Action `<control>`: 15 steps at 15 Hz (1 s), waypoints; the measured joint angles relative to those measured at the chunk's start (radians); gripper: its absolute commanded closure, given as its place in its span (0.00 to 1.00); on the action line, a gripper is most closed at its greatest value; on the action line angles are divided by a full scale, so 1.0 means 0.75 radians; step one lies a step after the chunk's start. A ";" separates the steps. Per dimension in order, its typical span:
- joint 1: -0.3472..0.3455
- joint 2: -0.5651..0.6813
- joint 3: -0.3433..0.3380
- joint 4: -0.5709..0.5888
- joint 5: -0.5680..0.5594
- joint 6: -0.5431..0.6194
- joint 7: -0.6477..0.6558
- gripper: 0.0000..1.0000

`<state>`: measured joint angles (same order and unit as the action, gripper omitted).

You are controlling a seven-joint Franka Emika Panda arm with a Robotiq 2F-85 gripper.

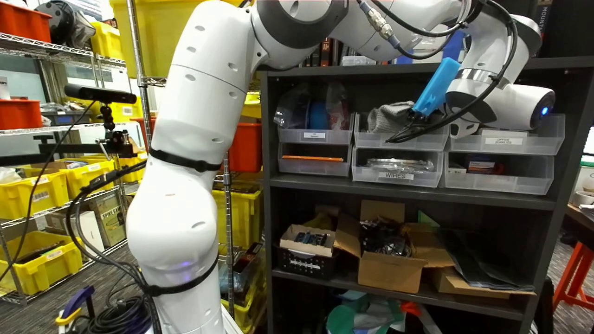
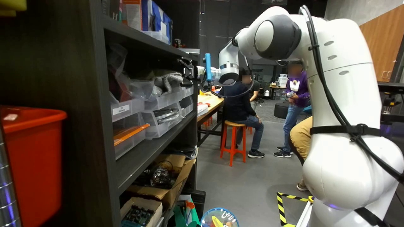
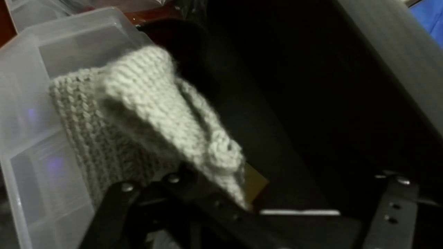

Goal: Put the grey towel in the middle top transparent tray

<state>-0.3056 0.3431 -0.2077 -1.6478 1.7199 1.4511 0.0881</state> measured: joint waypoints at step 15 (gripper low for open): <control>-0.044 -0.088 -0.071 -0.038 -0.162 -0.058 0.000 0.39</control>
<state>-0.3387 0.2774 -0.2613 -1.6764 1.5987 1.4074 0.0884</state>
